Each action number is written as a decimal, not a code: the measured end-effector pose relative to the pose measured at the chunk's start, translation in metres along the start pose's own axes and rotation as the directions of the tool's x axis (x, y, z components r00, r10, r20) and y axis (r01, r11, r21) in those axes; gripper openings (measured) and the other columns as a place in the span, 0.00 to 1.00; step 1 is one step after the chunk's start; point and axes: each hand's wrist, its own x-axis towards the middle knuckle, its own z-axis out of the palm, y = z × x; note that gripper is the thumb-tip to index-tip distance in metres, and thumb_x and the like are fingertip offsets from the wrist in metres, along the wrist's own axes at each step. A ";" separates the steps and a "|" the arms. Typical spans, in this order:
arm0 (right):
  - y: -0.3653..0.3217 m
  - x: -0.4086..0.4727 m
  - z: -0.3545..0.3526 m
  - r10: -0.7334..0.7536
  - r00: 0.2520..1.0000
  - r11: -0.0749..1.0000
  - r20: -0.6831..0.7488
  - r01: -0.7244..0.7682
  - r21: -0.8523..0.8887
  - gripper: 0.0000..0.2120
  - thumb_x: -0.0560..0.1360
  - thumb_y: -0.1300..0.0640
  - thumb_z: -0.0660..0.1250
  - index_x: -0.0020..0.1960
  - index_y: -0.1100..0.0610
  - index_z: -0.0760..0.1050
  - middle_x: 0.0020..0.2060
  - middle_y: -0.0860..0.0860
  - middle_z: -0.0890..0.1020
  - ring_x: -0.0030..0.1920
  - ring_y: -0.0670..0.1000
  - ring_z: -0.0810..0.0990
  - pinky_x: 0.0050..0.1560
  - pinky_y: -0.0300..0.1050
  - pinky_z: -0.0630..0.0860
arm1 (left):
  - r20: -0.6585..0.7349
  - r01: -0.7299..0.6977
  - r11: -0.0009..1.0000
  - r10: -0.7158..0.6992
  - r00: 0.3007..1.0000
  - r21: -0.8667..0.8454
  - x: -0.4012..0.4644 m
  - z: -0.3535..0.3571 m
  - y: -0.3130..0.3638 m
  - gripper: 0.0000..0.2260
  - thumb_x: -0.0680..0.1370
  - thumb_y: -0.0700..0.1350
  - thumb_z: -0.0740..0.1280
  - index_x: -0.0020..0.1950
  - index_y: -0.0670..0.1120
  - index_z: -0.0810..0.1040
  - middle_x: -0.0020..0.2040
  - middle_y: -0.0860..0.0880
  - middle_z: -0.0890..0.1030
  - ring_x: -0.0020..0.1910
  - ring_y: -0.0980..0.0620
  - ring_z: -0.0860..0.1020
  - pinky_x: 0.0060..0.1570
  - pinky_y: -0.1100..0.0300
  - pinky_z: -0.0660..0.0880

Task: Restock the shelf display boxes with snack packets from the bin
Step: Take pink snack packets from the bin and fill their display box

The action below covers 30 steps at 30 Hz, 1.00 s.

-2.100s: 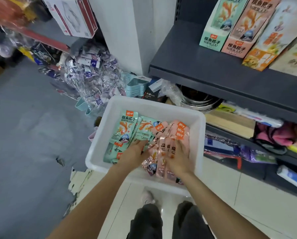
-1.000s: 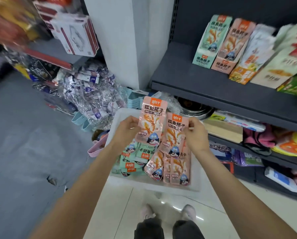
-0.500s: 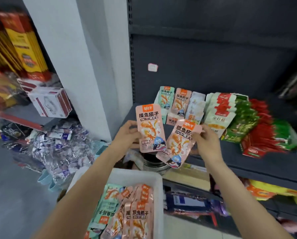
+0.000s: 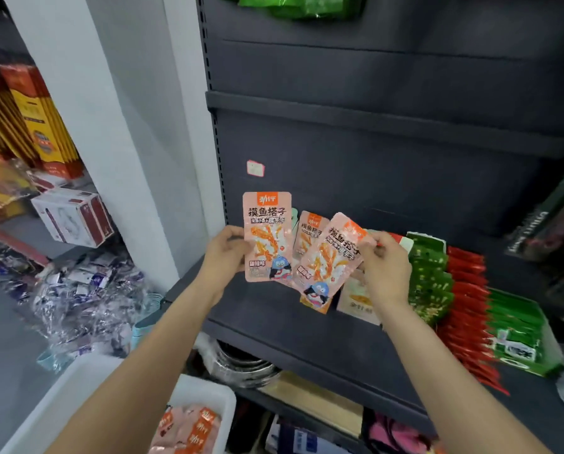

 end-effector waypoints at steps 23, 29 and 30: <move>0.029 0.142 0.104 -0.007 1.000 0.998 0.026 0.009 -0.062 0.07 0.77 0.59 0.66 0.51 0.55 0.82 0.46 0.48 0.84 0.48 0.46 0.82 0.50 0.47 0.81 | 0.047 -0.069 0.993 0.065 0.997 0.095 0.161 0.021 -0.013 0.05 0.79 0.39 0.61 0.46 0.48 0.69 0.51 0.49 0.81 0.46 0.52 0.82 0.47 0.51 0.80; 0.037 0.149 0.115 0.004 0.995 0.988 0.095 0.011 -0.151 0.07 0.75 0.64 0.67 0.50 0.57 0.83 0.45 0.50 0.84 0.46 0.47 0.81 0.53 0.46 0.79 | 0.030 -0.032 0.995 0.029 0.999 0.097 0.171 0.021 -0.024 0.05 0.79 0.40 0.62 0.44 0.48 0.70 0.46 0.54 0.82 0.40 0.57 0.82 0.43 0.56 0.80; 0.039 0.148 0.117 0.012 0.993 0.984 0.115 0.008 -0.176 0.07 0.75 0.64 0.67 0.49 0.57 0.83 0.45 0.50 0.84 0.46 0.46 0.81 0.53 0.45 0.78 | 0.028 -0.029 0.995 0.027 0.999 0.093 0.173 0.022 -0.025 0.06 0.79 0.41 0.63 0.43 0.48 0.70 0.45 0.55 0.82 0.39 0.58 0.82 0.42 0.57 0.80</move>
